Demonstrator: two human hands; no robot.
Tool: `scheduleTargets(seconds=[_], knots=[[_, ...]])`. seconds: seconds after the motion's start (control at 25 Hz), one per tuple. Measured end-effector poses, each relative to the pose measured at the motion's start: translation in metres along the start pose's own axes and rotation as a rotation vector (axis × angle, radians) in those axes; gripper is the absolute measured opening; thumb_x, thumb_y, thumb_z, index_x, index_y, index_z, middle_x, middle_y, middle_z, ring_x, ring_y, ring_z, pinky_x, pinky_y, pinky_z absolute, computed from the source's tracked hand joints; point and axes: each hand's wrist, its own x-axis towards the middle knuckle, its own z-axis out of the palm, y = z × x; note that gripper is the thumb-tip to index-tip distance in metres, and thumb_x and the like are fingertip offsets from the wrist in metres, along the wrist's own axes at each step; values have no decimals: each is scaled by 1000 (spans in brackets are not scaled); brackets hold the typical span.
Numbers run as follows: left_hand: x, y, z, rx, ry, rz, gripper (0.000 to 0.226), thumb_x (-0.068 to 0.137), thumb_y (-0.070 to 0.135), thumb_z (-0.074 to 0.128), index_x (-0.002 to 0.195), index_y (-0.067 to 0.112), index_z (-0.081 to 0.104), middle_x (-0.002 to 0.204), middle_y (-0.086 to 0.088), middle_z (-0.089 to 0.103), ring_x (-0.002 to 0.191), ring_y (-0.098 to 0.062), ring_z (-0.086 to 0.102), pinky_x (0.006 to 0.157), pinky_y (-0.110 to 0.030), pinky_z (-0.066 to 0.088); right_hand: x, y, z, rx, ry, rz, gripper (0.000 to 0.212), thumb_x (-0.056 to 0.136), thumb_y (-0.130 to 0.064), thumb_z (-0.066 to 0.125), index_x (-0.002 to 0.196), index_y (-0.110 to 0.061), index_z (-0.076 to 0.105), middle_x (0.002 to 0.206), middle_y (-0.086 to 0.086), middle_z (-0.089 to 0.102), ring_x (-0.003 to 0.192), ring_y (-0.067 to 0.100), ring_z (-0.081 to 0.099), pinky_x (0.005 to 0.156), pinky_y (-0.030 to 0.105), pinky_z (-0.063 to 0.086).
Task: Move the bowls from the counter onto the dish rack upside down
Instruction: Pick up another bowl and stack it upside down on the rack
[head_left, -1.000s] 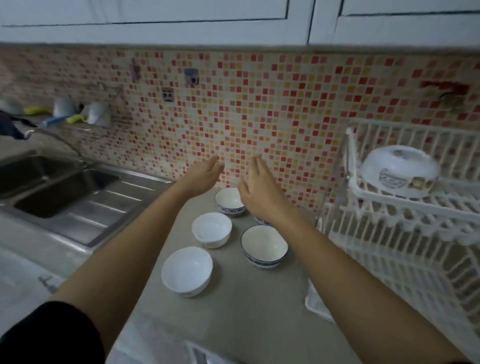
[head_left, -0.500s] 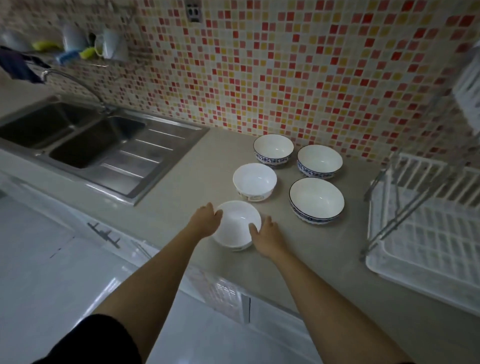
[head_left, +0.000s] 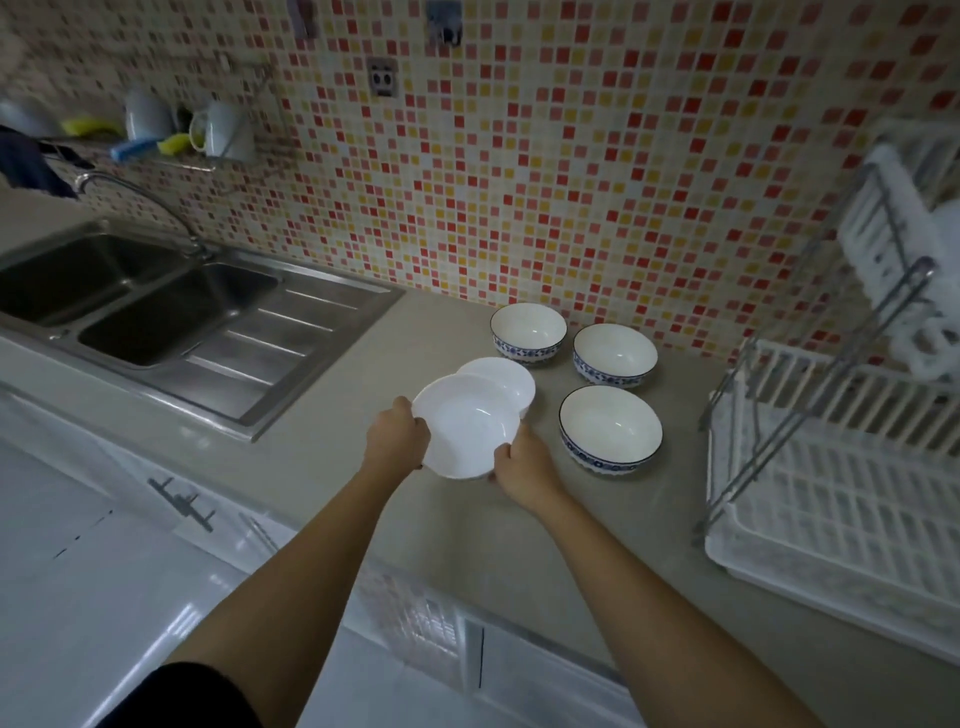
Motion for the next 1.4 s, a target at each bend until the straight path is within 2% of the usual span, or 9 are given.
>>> scheduleTargets(seconds=[0.32,0.44,0.6,0.72,0.92,1.04,1.12,1.28,1.4], knots=[[-34,163,-83,-300,375,325,8,96,21,42,99,14,45,92,-6,55,79,-18,53,63,-30,48,-45,-90,-155,-18,389,-326,47,96,-19,41,141,-13,28,132,8,49,106,23,56,86,35,53],[-55,227,-97,-411,415,534,12,96,22,40,101,14,48,92,-5,56,72,-14,52,55,-21,43,-79,-106,-231,38,504,-390,45,91,-16,49,132,-16,29,115,1,48,84,12,54,64,28,54],[-104,307,-99,-581,363,847,3,98,24,40,99,22,42,86,6,53,77,-16,59,54,-25,53,-123,-104,-334,174,552,-432,40,92,-13,48,123,-26,27,117,0,45,100,23,56,80,48,58],[-132,347,-87,-657,216,986,4,96,24,47,96,22,43,86,15,51,82,-13,62,63,-35,61,-143,-80,-387,95,638,-449,50,94,-9,40,139,-30,31,115,-4,48,109,24,52,88,46,55],[-146,399,-70,-865,-597,992,35,84,5,52,115,20,51,115,4,61,96,-8,67,76,-21,54,-160,-27,-446,-184,890,-742,42,96,-26,40,137,-24,36,110,-9,58,93,15,59,70,19,49],[-152,419,-58,-435,-500,1198,83,73,57,63,144,33,26,131,14,52,110,-5,59,88,-29,53,-162,-5,-467,-467,914,-820,47,86,-30,42,132,-25,36,125,12,57,94,22,60,71,13,43],[-157,426,-53,-296,-387,1243,99,65,64,67,147,34,19,124,15,54,104,-3,61,81,-24,55,-160,0,-476,-600,962,-861,49,86,-22,48,132,-23,33,131,11,52,103,12,53,77,14,44],[-157,448,-42,-291,-265,1277,91,72,48,73,146,25,26,124,9,52,100,-2,57,77,-16,51,-164,11,-497,-446,564,-694,86,80,-13,69,139,-47,16,145,-16,24,129,3,31,103,27,36],[-140,458,-27,-158,-147,1264,103,63,60,73,147,24,25,142,2,44,123,-17,49,101,-40,47,-158,13,-504,-159,331,-468,103,71,-43,77,146,-45,7,157,-15,11,141,11,24,113,39,32]])
